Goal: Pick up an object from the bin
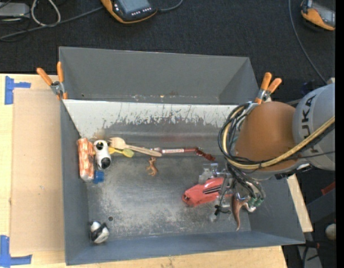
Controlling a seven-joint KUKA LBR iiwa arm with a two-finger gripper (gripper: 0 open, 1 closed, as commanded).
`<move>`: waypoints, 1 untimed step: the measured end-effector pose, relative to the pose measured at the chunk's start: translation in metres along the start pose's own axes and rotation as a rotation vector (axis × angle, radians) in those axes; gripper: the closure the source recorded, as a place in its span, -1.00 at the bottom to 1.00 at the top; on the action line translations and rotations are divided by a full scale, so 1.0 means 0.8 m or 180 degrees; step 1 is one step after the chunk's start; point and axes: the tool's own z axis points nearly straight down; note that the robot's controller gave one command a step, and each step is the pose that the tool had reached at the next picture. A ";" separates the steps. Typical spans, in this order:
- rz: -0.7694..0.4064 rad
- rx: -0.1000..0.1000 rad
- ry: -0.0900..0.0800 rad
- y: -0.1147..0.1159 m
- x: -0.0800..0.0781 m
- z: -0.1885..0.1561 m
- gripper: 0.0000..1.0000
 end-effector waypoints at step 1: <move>0.0424 -0.0006 -0.0003 -0.018 -0.017 0.030 -1.00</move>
Offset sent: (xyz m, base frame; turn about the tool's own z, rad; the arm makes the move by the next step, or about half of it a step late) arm 0.0230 -0.0380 -0.0601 -0.0693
